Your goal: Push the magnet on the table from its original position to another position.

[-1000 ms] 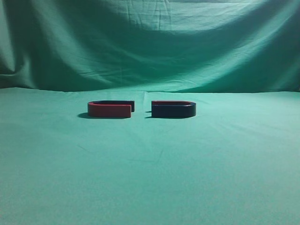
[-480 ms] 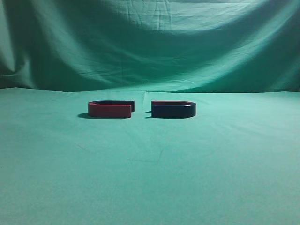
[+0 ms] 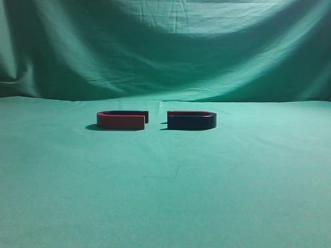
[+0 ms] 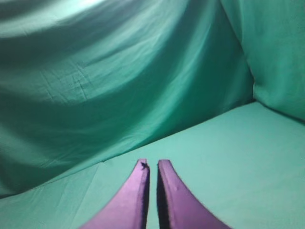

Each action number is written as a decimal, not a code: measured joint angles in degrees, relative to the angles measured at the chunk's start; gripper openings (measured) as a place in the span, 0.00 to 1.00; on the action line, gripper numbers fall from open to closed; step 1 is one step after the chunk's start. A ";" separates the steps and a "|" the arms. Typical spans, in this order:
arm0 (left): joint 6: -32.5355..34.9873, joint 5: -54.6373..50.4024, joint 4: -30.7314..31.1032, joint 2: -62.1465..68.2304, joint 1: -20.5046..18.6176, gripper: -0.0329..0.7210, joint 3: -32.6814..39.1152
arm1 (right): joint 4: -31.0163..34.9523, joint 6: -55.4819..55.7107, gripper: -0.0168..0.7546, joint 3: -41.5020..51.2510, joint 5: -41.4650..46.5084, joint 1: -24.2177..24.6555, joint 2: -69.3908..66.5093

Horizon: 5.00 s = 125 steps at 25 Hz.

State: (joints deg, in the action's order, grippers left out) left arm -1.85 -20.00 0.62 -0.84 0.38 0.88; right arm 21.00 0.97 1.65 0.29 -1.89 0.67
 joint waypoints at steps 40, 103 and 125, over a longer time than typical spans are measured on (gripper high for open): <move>0.00 0.00 0.00 0.00 0.00 0.54 0.00 | 5.45 -23.63 0.02 -51.71 57.53 -0.86 -64.59; 0.00 0.00 0.00 0.00 0.00 0.54 0.00 | -13.83 0.88 0.66 -108.19 70.61 -22.24 -110.09; 0.00 0.00 0.00 0.00 0.00 0.54 0.00 | -15.52 2.47 0.66 -69.12 70.01 -22.24 -52.13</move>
State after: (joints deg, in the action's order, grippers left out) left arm -1.85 -20.00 0.62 -0.84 0.38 0.88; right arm 5.47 3.44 -67.47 70.31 -24.13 -51.46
